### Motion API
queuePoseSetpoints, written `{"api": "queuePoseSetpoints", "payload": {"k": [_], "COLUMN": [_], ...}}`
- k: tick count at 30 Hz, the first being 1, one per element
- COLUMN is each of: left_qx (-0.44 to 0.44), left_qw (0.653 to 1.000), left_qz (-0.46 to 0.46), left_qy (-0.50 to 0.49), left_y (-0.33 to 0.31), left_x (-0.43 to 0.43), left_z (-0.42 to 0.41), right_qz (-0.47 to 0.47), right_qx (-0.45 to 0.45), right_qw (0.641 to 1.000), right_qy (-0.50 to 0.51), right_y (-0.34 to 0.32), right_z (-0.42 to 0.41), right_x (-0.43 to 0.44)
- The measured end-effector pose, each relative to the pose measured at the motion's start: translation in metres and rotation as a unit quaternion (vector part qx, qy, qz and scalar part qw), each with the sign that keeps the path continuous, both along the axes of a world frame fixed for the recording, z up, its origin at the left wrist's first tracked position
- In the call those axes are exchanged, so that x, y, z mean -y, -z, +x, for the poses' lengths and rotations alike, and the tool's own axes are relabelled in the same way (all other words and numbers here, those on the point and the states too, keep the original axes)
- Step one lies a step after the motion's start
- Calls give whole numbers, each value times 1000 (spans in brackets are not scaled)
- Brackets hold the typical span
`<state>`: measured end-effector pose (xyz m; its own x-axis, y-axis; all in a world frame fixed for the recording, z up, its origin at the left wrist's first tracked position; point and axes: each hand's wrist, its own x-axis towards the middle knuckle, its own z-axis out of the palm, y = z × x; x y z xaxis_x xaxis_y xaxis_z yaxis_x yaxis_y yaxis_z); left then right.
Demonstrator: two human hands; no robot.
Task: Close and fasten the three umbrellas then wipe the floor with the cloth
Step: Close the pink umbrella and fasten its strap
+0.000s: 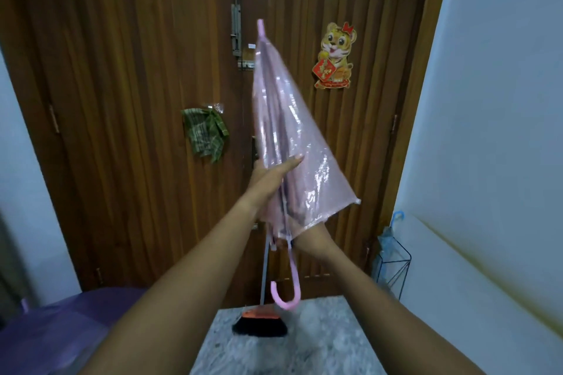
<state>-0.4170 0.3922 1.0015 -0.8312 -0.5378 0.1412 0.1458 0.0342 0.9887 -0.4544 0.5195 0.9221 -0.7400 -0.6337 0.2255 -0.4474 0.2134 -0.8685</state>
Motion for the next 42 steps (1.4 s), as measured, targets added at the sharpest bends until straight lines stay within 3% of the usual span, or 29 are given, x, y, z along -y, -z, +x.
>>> {"api": "queuePoseSetpoints", "payload": {"k": [2, 4, 8, 10, 12, 14, 16, 21, 23, 26, 28, 31, 34, 38, 42], "left_qx": [-32, -55, -75, -100, -111, -116, -130, -122, -106, -125, -129, -73, -78, -104, -79], "left_qw": [995, 991, 990, 987, 988, 990, 990, 978, 972, 967, 944, 950, 952, 985, 992], "left_qz": [55, 32, -42, -51, -46, -55, -62, -105, -103, -4, 55, -115, -147, -40, 32], "left_qy": [-73, -115, -110, -111, -97, -51, 2, 135, 183, 223, 299, 281, 257, 131, 94], "left_y": [9, 12, 7, 2, -3, -8, -16, -35, -38, -42, -44, -34, -31, -29, -36], "left_x": [8, 14, 30, 38, 42, 41, 35, 5, -6, -1, 5, 5, -1, -8, 8], "left_z": [-15, -13, -4, 0, 6, 10, 14, 15, 16, 19, 25, 18, 10, 17, 20], "right_qz": [30, 59, 156, 205, 139, -10, -100, -205, -247, -301, -302, -283, -222, -157, -67], "right_qx": [-50, -95, -10, -26, -60, -89, -93, 47, 51, 44, 37, 16, -15, 63, 50], "right_qw": [998, 994, 975, 955, 974, 996, 984, 977, 968, 948, 945, 950, 971, 984, 996], "right_qy": [4, -3, -160, -214, -167, 0, 112, -20, 13, 88, 120, 132, 91, -60, -41], "right_y": [3, 2, -34, -63, -90, -114, -132, -134, -129, -130, -135, -139, -146, -156, -142], "right_z": [7, 12, 29, 31, 24, 10, -4, -4, 3, -3, -5, -9, -9, -16, -15], "right_x": [7, 12, 2, -15, -27, -29, -25, 4, 14, 22, 22, 25, 24, 6, -18]}}
